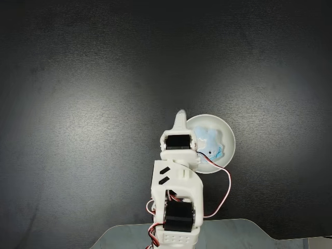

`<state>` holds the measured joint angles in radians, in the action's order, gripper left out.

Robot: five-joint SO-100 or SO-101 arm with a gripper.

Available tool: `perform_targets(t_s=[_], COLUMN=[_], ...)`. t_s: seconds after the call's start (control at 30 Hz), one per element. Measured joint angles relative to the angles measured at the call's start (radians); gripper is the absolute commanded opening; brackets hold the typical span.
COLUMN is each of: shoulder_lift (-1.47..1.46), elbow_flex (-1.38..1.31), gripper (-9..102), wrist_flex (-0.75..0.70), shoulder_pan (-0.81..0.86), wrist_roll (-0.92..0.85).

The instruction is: Grasp a skyblue doll and put it in the white bowl.

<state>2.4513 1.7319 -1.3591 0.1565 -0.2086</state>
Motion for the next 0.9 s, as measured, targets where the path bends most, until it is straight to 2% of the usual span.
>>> perform_targets(t_s=[0.23,0.43,0.6,0.9], shoulder_lift=[0.018,0.244,0.466,0.522], elbow_flex=[0.006,0.158,0.379,0.687], gripper=[11,-2,-1,-1], wrist_flex=[0.005,0.117,0.158,0.166], shoulder_pan=[-0.057,-0.089,-0.098,-0.094], wrist_roll=[0.005,0.123,0.221,0.241])
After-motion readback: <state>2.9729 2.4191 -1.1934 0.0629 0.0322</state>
